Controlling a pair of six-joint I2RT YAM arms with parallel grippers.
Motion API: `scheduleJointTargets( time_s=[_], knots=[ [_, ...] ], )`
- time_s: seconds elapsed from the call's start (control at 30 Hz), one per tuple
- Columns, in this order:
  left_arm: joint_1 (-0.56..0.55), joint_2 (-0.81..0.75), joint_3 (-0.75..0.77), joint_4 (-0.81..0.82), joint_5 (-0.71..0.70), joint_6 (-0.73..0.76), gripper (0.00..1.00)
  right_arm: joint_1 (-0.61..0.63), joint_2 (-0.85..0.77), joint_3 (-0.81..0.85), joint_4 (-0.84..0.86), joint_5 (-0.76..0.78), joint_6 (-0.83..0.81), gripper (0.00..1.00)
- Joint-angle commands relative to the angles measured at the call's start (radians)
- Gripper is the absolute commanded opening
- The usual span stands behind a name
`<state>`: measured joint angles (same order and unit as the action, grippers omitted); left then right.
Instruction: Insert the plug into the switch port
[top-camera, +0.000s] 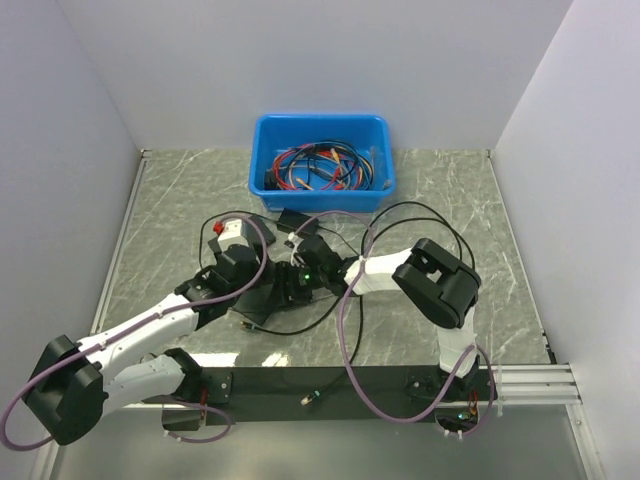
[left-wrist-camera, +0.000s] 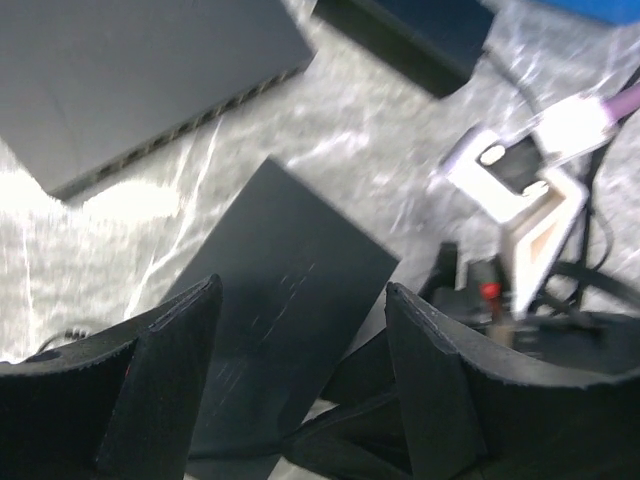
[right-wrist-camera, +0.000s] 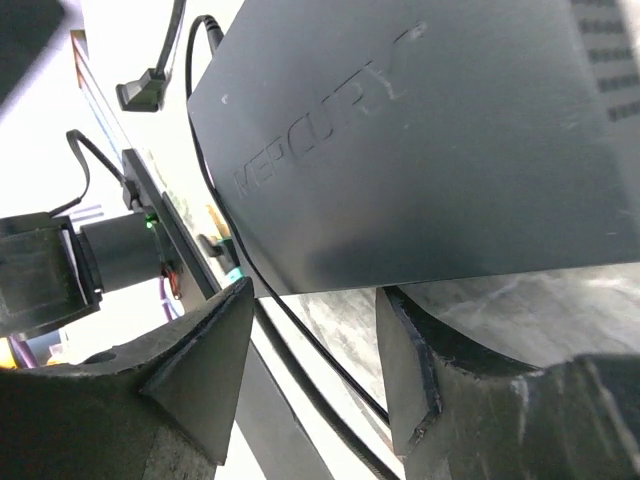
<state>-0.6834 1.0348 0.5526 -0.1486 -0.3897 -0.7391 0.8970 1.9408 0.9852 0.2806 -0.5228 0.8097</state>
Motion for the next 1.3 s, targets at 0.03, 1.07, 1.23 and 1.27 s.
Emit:
scheduleJointTargets(
  time_s=[0.03, 1.07, 1.23, 1.27],
  knots=[
    [-0.002, -0.030, -0.045, 0.026, 0.061, -0.051, 0.72, 0.023, -0.014, 0.049, -0.038, 0.067, -0.056, 0.59],
    [0.004, -0.285, -0.117, -0.065, -0.015, -0.037, 0.71, 0.356, -0.683, -0.192, -0.322, 0.612, -0.438, 0.61],
    [0.005, -0.318, -0.126, -0.071, 0.000, -0.045, 0.71, 0.402, -0.570, -0.162, -0.282, 0.592, -0.440, 0.59],
    [0.005, -0.323, -0.128, -0.074, 0.002, -0.045, 0.71, 0.419, -0.548, -0.148, -0.285, 0.592, -0.445, 0.58]
  ],
)
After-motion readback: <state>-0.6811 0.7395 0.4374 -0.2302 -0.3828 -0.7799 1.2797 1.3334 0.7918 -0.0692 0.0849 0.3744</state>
